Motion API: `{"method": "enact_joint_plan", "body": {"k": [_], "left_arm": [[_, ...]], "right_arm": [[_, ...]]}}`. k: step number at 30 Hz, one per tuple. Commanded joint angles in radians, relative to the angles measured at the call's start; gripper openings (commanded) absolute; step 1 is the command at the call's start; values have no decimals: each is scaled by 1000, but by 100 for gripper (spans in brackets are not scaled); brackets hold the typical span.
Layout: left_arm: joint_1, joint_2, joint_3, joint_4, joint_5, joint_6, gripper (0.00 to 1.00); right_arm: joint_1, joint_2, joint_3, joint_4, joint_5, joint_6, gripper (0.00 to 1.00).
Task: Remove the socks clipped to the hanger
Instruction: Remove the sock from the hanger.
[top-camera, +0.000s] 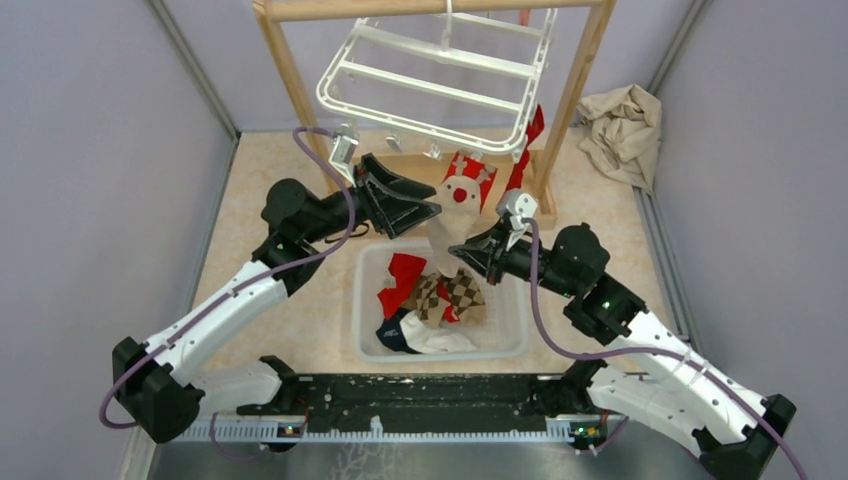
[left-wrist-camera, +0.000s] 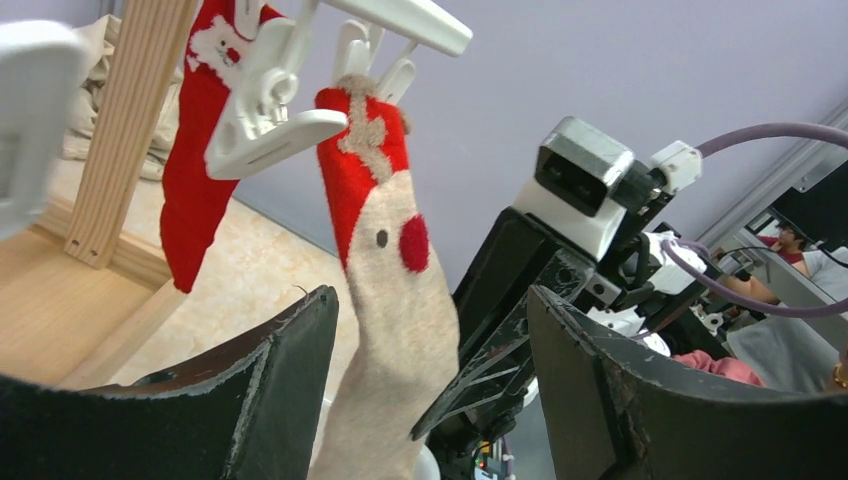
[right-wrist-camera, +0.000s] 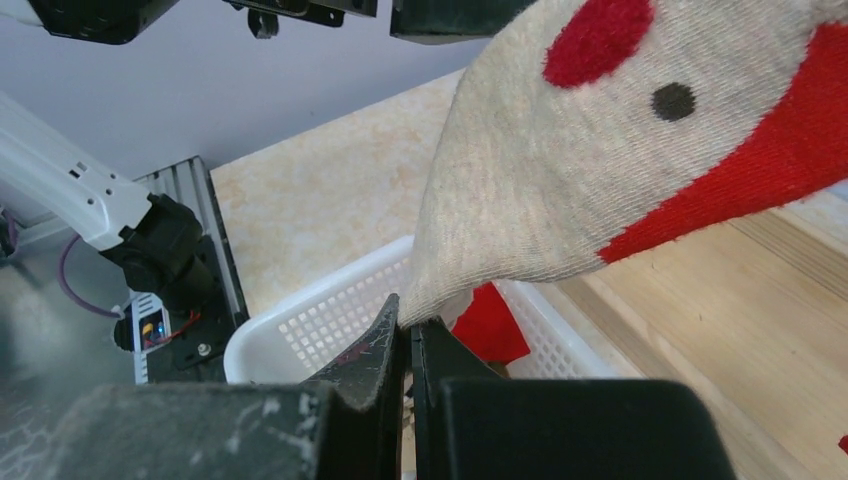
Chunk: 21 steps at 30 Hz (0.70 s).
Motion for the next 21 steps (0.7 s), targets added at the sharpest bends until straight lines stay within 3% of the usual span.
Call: {"method": "enact_joint_plan", "body": {"k": [1, 9, 14, 21], "left_arm": [[15, 11, 36, -26, 23, 30, 75], [15, -83, -61, -140, -66, 105, 74], [14, -133, -98, -200, -117, 132, 73], [-8, -149, -148, -158, -123, 127, 73]], "right_arm": [[-4, -3, 67, 48, 6, -4, 0], [-5, 7, 104, 57, 118, 129, 0], [-4, 62, 181, -42, 196, 214, 0], [-5, 115, 236, -99, 250, 321, 0]]}}
